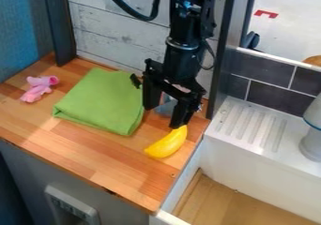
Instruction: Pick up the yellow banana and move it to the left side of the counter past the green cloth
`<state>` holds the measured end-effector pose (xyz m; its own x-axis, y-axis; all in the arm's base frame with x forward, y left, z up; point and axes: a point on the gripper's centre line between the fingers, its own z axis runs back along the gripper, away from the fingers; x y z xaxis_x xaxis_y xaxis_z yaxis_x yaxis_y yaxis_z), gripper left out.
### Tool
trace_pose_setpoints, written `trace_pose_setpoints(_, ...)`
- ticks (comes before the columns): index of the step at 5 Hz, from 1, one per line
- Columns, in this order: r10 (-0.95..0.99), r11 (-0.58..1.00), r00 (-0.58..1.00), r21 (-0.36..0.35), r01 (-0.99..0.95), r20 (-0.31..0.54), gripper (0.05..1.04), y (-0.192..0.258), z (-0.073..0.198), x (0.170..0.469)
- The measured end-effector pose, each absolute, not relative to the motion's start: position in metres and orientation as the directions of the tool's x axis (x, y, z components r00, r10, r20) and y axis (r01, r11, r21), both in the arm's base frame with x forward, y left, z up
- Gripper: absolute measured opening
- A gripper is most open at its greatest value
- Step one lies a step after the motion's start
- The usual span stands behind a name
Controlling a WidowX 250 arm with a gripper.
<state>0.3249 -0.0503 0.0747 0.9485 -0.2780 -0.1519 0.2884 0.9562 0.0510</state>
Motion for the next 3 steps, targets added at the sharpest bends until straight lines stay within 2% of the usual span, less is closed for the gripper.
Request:
trace_pose_setpoints(1, -0.275, 0.956, 0.942, 0.046, 0.288, -0.191, 1.003, -0.05, 0.062, 0.321)
trace_pose_setpoints(2, -0.242, 0.968, 0.957, 0.02, 0.249, -0.162, 1.003, -0.056, 0.045, 0.329)
trace_pose_setpoints(3, -0.211, 0.976, 0.96, 0.022, 0.218, -0.185, 1.003, -0.057, 0.024, 0.33)
